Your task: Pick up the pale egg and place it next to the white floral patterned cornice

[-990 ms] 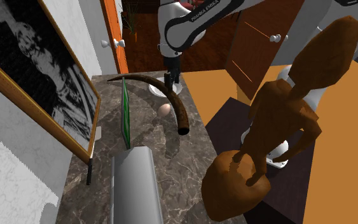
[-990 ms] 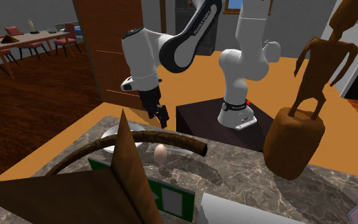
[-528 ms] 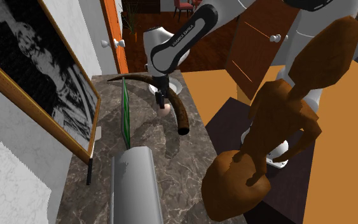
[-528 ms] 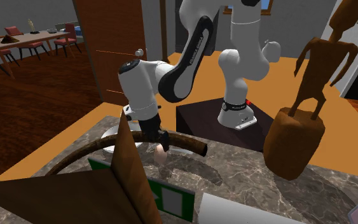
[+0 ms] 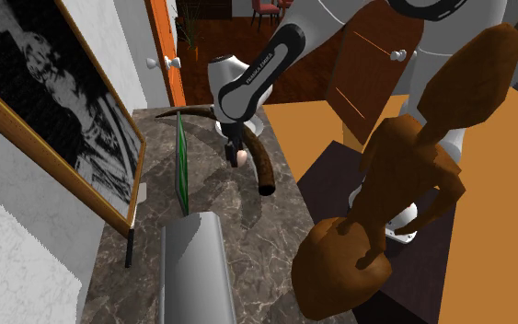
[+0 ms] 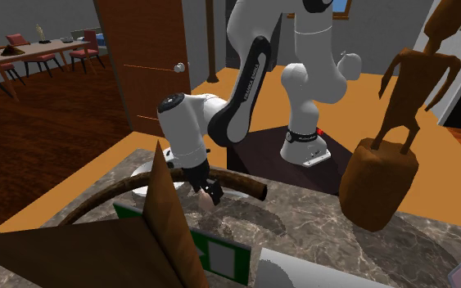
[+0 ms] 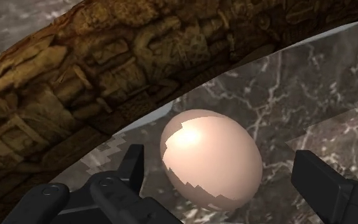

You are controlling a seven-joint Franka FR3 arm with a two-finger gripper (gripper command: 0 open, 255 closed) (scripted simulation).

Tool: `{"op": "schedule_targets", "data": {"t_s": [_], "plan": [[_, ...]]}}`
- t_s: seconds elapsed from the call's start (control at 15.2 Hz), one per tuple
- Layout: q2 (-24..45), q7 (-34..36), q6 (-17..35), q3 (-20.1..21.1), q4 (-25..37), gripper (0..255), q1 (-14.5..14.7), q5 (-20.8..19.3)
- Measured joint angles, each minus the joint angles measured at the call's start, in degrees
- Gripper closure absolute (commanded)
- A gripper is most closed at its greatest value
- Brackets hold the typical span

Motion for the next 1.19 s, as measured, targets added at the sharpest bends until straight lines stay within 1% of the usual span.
{"op": "schedule_targets", "data": {"t_s": [0.4, 0.46, 1.19], "plan": [[0.3, -0.1, 0.9, 0.1, 0.0, 0, 0.0, 0.0], [0.3, -0.1, 0.9, 0.1, -0.1, 255, 0.0, 0.0], [0.1, 0.1, 0.2, 0.1, -0.3, 255, 0.0, 0.0]]}}
